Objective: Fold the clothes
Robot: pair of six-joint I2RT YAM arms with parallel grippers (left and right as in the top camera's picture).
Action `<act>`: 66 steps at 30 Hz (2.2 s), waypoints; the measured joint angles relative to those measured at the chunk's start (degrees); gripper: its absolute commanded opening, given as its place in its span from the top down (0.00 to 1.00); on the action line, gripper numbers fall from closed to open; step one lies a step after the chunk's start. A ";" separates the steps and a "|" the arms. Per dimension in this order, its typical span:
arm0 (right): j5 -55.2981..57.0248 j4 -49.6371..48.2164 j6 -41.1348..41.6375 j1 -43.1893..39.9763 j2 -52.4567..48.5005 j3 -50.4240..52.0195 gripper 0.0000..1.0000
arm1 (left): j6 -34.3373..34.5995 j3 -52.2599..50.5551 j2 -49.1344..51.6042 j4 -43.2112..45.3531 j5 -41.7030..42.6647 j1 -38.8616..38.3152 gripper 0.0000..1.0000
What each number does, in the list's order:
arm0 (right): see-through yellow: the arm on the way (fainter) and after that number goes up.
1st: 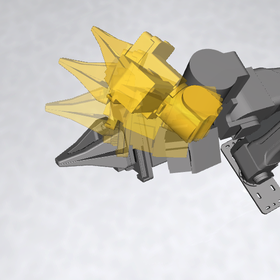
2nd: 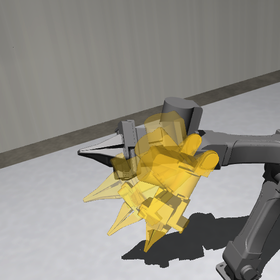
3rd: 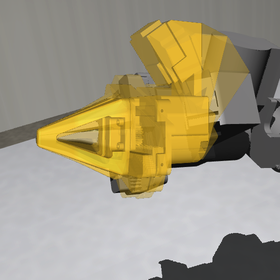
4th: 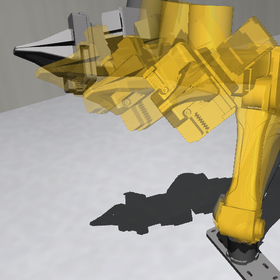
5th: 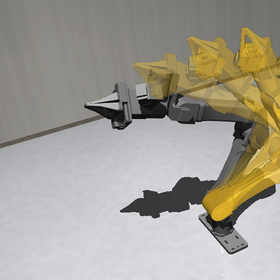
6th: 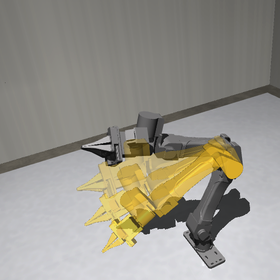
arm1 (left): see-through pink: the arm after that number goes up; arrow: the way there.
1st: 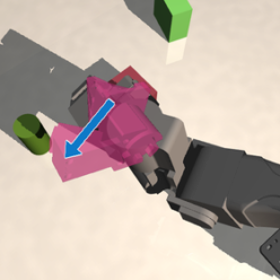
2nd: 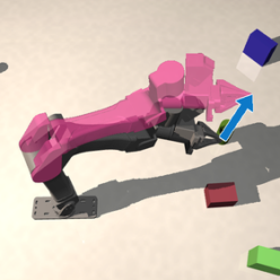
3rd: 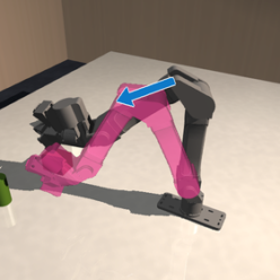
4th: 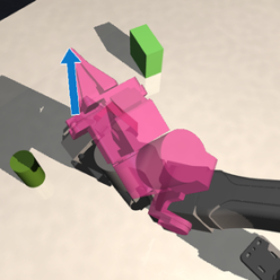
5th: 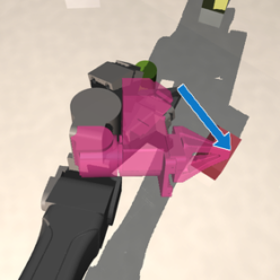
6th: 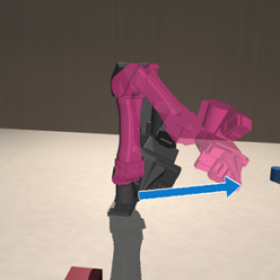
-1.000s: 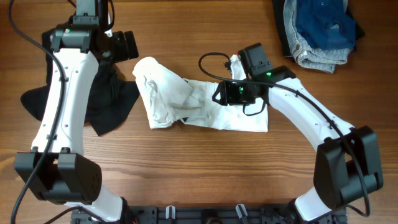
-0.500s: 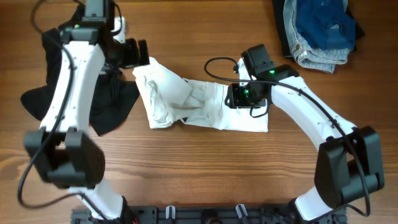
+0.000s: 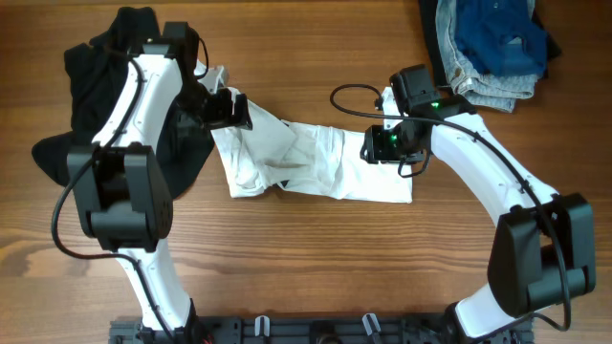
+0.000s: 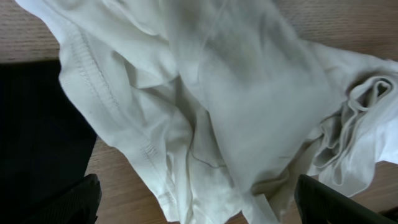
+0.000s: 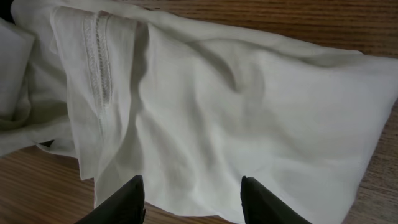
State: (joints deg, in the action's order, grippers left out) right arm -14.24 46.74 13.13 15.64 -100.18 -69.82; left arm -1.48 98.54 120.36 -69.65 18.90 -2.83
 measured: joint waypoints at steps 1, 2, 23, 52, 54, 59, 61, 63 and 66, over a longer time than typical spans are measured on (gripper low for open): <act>0.04 0.00 -0.02 0.00 0.00 0.00 0.48 | 0.00 -0.72 0.24 0.61 0.11 0.00 0.00; 0.17 -0.02 -0.02 0.00 0.00 0.00 0.47 | 0.00 -1.49 0.37 1.33 0.13 0.00 0.00; 0.61 -0.50 -0.02 0.00 0.00 0.00 0.47 | -0.17 -11.93 0.83 18.10 4.92 -1.73 0.47; -6.93 -11.19 0.28 0.00 -4.76 2.62 0.96 | 1.53 -12.24 -7.45 5.55 -4.68 3.15 0.96; -7.80 -11.23 0.28 0.00 -7.41 2.62 0.95 | 1.53 -12.24 -7.45 5.55 -4.76 2.89 0.96; -10.21 -11.37 0.31 -0.74 -11.82 2.56 0.96 | 1.49 -12.24 -7.48 3.78 -5.18 2.62 0.96; -11.80 -11.28 0.28 -1.75 -12.13 2.56 0.96 | 1.40 -12.24 -7.58 2.34 -5.46 2.36 0.96; -13.49 -11.26 0.26 -2.67 -12.52 2.56 0.96 | 1.33 -12.26 -8.15 1.81 -5.62 1.66 0.96; -14.78 -11.15 0.24 -3.34 -12.90 2.56 0.96 | 1.60 -12.28 -10.16 1.86 -5.79 -1.09 0.96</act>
State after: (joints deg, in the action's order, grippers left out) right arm -29.02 35.59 13.37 12.29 -113.08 -67.26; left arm 0.12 86.26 110.19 -67.79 13.10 -3.92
